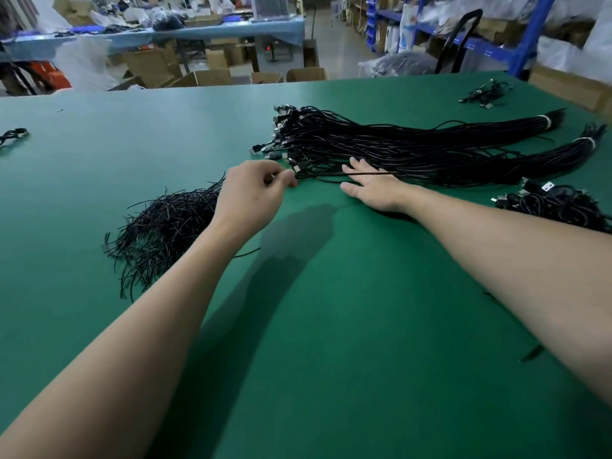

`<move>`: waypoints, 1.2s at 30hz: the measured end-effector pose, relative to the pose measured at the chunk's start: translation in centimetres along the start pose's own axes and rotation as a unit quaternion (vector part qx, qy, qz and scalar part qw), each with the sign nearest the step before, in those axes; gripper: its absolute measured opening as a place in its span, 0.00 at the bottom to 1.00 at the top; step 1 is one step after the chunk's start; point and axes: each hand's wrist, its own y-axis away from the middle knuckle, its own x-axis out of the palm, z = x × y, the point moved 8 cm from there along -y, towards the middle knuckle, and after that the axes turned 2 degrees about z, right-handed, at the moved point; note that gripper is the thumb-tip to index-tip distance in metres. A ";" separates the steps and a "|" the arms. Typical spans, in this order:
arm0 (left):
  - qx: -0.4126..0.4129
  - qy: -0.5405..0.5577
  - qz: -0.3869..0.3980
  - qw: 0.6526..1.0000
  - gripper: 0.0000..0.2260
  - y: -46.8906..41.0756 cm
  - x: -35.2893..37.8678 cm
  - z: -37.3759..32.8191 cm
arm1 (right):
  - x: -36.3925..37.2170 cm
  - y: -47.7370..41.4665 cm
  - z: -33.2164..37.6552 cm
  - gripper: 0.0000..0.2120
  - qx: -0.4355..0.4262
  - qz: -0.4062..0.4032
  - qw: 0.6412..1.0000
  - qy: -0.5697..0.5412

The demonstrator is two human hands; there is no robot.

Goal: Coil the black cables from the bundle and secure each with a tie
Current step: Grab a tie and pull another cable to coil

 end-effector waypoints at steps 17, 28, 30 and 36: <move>-0.018 0.090 -0.041 0.995 0.12 0.5 0.5 -0.4 | -1.6 6.1 -4.7 0.36 0.114 -0.149 0.976 0.105; 0.017 0.057 -0.023 0.998 0.11 1.1 1.1 -1.7 | -1.4 2.2 -7.8 0.41 0.150 -0.072 0.982 0.085; 0.016 0.066 -0.030 0.997 0.11 1.1 0.7 -1.7 | -1.5 2.2 -7.8 0.40 0.156 -0.071 0.982 0.084; -0.009 0.094 -0.081 0.992 0.12 0.8 -1.9 -0.6 | -1.3 2.9 -7.6 0.37 0.215 -0.065 0.971 0.082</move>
